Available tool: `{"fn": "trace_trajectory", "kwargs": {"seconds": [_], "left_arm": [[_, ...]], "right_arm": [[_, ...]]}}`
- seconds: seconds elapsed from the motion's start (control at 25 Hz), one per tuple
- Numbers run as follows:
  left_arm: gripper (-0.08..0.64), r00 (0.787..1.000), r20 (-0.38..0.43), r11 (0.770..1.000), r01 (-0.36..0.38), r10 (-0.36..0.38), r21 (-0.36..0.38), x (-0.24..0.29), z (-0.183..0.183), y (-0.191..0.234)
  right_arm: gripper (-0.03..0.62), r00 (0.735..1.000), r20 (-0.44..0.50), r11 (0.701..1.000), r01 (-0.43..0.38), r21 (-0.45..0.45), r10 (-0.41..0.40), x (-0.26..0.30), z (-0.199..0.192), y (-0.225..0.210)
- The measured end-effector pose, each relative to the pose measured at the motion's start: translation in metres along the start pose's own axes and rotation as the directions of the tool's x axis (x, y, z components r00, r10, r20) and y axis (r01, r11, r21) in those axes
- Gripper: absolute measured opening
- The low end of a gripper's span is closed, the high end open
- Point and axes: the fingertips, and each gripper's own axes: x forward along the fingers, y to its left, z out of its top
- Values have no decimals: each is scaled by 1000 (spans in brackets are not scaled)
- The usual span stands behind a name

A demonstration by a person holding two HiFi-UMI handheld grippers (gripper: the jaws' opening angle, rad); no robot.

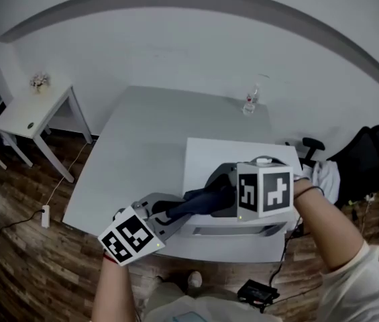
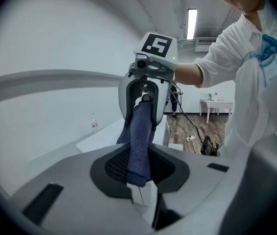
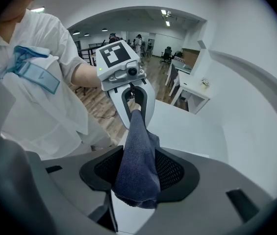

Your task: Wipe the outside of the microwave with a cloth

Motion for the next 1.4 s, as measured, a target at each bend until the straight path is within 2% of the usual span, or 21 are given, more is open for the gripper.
{"fn": "trace_trajectory", "kwargs": {"seconds": [0.2, 0.36, 0.52, 0.64, 0.72, 0.92, 1.04, 1.16, 1.28, 1.4], "left_arm": [[66, 984, 101, 986, -133, 144, -104, 4, -18, 62], [66, 970, 112, 963, -194, 217, -189, 12, -43, 106], [66, 977, 78, 958, -174, 196, -227, 31, -71, 125], [66, 984, 82, 962, -137, 160, -238, 42, -86, 130], [66, 987, 89, 963, -111, 137, -247, 48, -92, 131], [66, 990, 95, 959, -74, 104, -273, 58, -101, 136], [67, 991, 85, 960, -74, 101, -271, 62, -107, 135], [67, 988, 69, 955, -115, 139, -275, 69, -114, 144], [67, 984, 64, 947, -143, 168, -288, 86, -122, 162], [67, 983, 63, 937, -143, 172, -319, 98, -123, 175]], "right_arm": [[264, 993, -112, 999, -33, -19, 31, 17, 5, -47], [264, 973, -232, 1000, -14, -7, 12, 42, -3, -98], [264, 946, -320, 998, -24, 54, 40, 66, -21, -125], [264, 959, -281, 995, -11, 98, 38, 69, -26, -142], [264, 952, -302, 997, -26, 71, 46, 74, -31, -144], [252, 901, -416, 992, -113, 56, 127, 92, -43, -134], [98, 875, -477, 993, -116, -37, 84, 98, -39, -141], [83, 850, -526, 989, -102, -112, 28, 104, -30, -159], [81, 813, -581, 989, -108, -101, 29, 110, -37, -175], [81, 799, -599, 997, -76, -21, 48, 111, -52, -188]]}}
